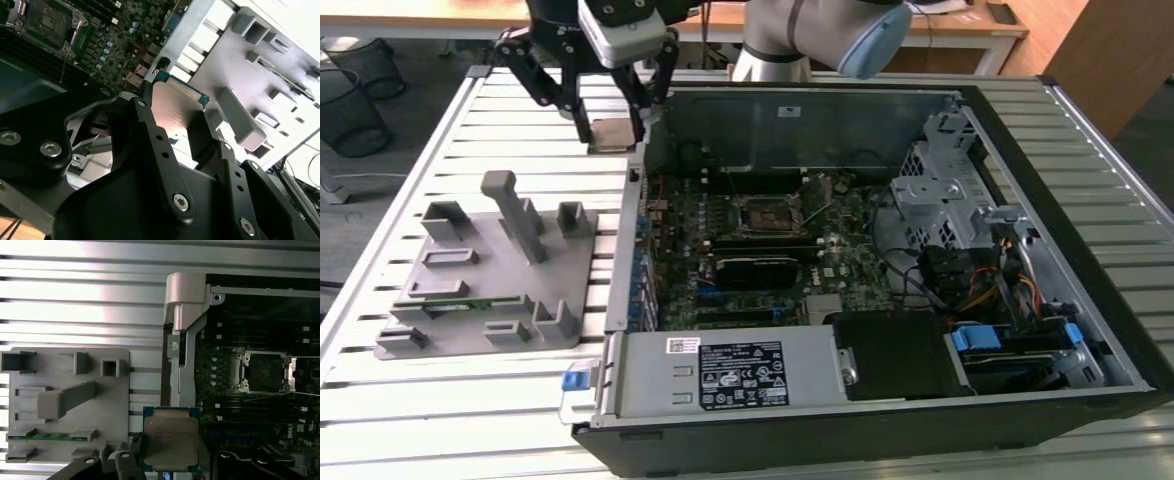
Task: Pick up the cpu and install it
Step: 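Pick up the cpu and move it towards the insertion slot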
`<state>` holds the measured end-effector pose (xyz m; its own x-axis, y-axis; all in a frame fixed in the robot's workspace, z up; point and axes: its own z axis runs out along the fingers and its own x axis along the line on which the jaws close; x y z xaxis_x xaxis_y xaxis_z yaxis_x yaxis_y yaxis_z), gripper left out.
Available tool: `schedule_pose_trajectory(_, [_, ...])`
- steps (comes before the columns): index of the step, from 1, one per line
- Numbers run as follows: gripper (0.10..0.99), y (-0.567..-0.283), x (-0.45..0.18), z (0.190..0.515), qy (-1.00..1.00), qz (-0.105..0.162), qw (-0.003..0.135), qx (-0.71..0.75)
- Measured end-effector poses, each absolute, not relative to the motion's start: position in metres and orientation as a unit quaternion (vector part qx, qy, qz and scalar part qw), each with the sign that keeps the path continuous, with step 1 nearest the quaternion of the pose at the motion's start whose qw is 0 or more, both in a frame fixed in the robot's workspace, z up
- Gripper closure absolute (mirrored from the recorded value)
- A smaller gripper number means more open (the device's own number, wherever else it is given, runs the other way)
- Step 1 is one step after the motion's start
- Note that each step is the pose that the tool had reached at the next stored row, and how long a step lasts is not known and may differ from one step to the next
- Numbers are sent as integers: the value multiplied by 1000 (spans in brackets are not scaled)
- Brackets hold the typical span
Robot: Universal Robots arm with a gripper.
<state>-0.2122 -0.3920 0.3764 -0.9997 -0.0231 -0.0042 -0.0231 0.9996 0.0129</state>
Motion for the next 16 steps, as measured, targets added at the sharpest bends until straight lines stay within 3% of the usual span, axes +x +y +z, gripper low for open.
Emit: schedule_pose_trajectory(16, [561,-392,-183,376,1000,6,2,-12])
